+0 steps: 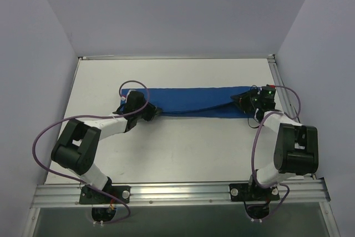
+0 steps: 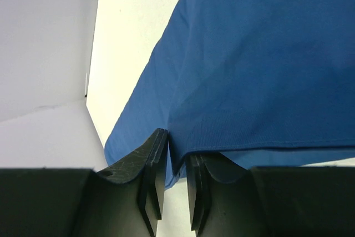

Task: Open and lay out the surgical kit
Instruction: Open the surgical kit at the center of the board.

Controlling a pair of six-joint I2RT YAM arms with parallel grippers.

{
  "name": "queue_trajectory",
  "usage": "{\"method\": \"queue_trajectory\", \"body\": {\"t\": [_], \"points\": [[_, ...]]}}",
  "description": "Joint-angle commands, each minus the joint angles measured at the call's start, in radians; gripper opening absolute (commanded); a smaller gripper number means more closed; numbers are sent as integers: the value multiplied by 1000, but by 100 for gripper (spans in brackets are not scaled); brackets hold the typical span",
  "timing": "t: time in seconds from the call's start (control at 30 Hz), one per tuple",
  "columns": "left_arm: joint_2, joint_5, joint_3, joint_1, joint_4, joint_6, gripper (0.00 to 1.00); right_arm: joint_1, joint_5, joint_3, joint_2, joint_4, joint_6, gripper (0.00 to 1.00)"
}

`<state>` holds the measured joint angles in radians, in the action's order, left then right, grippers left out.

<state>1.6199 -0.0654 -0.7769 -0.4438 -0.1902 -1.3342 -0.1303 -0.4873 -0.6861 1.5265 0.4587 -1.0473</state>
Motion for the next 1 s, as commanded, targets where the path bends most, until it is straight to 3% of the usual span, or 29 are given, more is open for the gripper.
{"method": "queue_trajectory", "body": {"t": [0.0,0.2,0.53,0.7,0.97], "points": [[1,-5,-27,19,-20,24,3,-37,21,28,-61,9,13,21],[-15,-1,-22,25,-12,33,2,-78,7,74,-26,73,3,28],[-14,-4,-13,45,-6,43,3,-89,1,100,35,129,-2,29],[-23,-5,11,71,-8,46,34,-103,-5,106,43,138,0,28],[15,-27,8,91,-31,38,42,-101,-19,91,32,140,6,19]]}}
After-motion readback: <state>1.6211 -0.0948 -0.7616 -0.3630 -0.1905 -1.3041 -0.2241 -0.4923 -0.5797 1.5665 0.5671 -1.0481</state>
